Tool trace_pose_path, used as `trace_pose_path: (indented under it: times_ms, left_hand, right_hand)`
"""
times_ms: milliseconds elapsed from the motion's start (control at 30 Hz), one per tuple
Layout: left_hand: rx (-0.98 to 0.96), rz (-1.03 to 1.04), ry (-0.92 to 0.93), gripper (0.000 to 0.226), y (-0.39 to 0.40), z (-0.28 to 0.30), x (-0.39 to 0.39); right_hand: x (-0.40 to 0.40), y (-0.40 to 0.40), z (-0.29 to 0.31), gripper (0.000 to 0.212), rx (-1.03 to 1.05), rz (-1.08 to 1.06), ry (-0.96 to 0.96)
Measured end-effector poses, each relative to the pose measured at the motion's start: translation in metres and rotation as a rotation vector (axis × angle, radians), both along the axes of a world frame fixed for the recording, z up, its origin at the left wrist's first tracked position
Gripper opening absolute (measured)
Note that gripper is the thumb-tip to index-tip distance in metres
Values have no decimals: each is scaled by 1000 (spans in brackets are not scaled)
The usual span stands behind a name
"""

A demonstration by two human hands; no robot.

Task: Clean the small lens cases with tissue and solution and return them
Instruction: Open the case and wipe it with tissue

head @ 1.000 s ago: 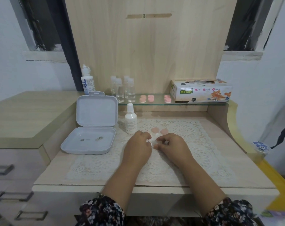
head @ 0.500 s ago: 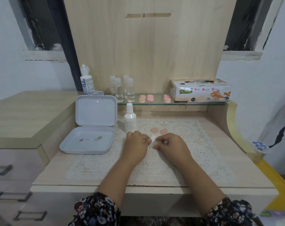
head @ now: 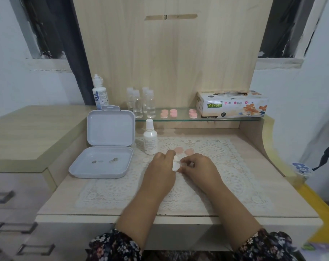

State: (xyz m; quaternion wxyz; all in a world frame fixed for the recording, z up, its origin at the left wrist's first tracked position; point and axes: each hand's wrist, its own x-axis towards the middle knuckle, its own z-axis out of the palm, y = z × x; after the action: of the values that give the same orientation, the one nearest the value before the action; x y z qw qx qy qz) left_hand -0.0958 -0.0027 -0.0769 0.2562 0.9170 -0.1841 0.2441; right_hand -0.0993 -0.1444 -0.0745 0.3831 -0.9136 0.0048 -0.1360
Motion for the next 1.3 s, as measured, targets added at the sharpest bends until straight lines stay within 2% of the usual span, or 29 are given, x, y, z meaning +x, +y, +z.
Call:
trace_pose_path:
  times_ms: [100,333,433,533,600,700,733,767,800,867,933,1000,1100,1200,1300]
  left_hand:
    - [-60,-19,-13,24,1,1,-1]
    - [134,33,-70,24,1,-1,1]
    - [155,64,-67,23,-4,1,3]
    - [122,58,7,28,-8,3,7]
    - [29,45,123,26,-8,4,12]
    - [-410,41,265,17,-1,6,19]
    - [-562,94,234,17,1,7,19]
    - [-608,157,133,18,3,8,18]
    - [-594,168,35,21,5,7,16]
    - [-483,34,-34,29,0,5,10]
    - [-253,-132,-93,28,-9,0,7]
    - [-27,-177,-193,26,-13,-4,9]
    - [89,-164,-183,33,-13,-4,9]
    - [176,-142,-190,34,-14,1,2]
    - [217,-159,-222,37,-15,6,-1]
  right_hand:
    - [-1,0,1,27,-9,4,-1]
    - [-5,0,4,17,-29,-1,-25]
    - [-6,1,6,21,-55,-2,-24]
    - [-6,2,6,16,-53,7,-19]
    - [-3,2,3,19,-54,9,-2]
    - [1,0,0,30,-50,-6,26]
    - [2,0,0,32,-51,-4,28]
    - [2,-1,0,33,-47,-3,32]
    - [2,-1,0,33,-40,-2,37]
    - [2,-1,0,26,-16,-5,36]
    - [2,-2,-1,8,-24,-6,18]
    - [3,-2,-3,13,-24,8,-2]
    - [1,-2,-3,2,15,6,-19]
    - [-1,-2,-3,38,40,-5,-27]
    - [-2,-2,-3,58,39,12,-33]
